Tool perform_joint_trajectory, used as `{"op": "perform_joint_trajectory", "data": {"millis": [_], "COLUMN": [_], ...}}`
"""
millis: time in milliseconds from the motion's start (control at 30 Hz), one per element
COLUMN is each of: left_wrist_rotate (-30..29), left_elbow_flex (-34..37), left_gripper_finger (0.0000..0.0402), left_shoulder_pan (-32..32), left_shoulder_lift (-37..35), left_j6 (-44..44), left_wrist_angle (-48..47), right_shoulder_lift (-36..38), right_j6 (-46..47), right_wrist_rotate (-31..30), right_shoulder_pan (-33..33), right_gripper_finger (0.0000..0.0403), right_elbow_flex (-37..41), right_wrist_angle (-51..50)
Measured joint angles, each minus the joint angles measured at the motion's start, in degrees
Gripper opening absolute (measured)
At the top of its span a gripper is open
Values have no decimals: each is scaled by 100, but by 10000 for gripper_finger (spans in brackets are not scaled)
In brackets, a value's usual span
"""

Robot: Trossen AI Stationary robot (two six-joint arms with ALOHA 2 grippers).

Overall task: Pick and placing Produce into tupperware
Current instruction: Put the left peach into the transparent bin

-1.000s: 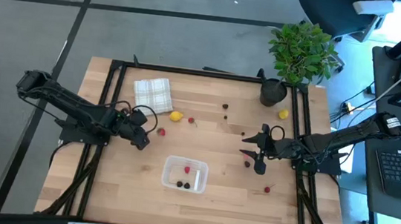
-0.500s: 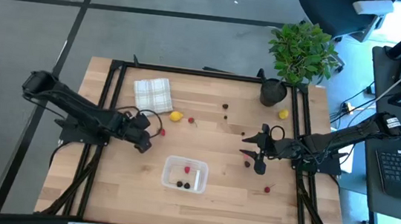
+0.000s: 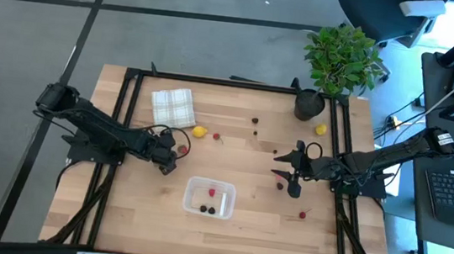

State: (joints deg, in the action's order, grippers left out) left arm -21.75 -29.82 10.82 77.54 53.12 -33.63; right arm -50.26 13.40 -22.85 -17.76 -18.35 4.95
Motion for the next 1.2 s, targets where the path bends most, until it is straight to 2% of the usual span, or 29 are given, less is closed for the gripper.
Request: {"op": "perform_joint_trajectory", "data": {"millis": [167,567,1033,1200], "left_wrist_rotate": [167,381,525,526], "left_elbow_flex": [0,9,9,-106], "left_gripper_finger": [238,183,146,115], "left_shoulder_pan": [-26,-26,-21,-17], "left_shoulder_lift": [2,13,13,-56], "left_j6": [0,33,24,-355], "left_wrist_angle": [-1,-45,-141,-225], "right_shoulder_lift": [0,0,0,0], "right_j6": [1,1,1,1], "right_wrist_rotate": [0,0,0,0], "right_shoulder_pan": [2,1,2,2], "right_gripper_finger": [198,198,198,198], "right_elbow_flex": [0,0,0,0], "right_wrist_angle": [0,-2,-4,-4]}}
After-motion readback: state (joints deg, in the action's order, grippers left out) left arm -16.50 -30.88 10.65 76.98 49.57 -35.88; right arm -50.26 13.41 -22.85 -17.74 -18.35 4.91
